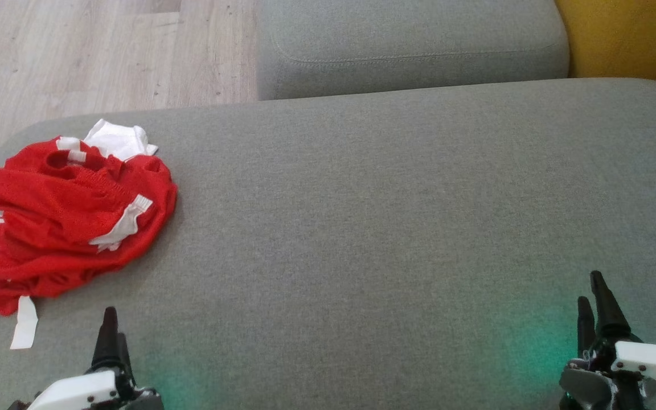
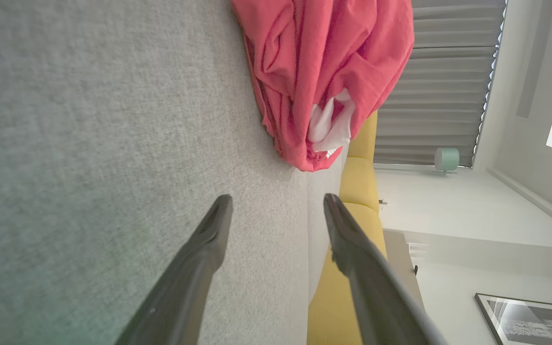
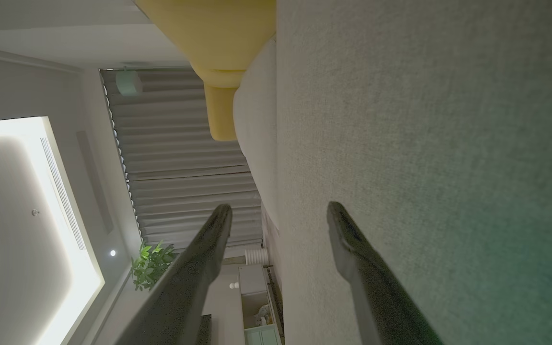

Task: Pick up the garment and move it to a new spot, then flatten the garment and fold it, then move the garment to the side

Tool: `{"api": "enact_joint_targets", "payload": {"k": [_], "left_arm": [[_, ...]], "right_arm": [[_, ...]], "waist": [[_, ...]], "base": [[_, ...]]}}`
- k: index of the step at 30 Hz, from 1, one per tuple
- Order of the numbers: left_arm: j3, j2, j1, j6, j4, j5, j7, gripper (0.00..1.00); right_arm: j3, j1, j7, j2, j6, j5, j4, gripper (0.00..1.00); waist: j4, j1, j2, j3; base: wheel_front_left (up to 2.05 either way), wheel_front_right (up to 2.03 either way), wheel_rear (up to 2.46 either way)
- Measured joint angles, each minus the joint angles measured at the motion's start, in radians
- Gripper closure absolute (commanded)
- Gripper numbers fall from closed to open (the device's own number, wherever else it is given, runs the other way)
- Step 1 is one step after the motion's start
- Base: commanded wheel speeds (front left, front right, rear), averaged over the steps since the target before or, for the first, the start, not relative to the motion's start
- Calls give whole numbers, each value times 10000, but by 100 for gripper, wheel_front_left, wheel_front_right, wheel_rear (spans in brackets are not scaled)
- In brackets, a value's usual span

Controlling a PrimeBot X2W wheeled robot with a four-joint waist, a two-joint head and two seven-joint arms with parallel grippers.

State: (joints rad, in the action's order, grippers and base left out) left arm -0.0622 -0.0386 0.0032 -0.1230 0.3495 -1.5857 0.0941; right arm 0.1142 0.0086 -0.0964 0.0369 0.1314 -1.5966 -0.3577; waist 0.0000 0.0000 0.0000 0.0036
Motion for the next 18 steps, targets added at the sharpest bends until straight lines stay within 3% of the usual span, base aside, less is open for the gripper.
{"api": "enact_joint_targets", "payload": {"k": [18], "left_arm": [[439, 2, -1, 366, -604, 2197, -508, 0]], "right_arm": [[-291, 1, 502, 0, 0, 2391, 464, 0]], "waist": [[-2, 0, 0, 16]], "base": [[0, 0, 0]]}}
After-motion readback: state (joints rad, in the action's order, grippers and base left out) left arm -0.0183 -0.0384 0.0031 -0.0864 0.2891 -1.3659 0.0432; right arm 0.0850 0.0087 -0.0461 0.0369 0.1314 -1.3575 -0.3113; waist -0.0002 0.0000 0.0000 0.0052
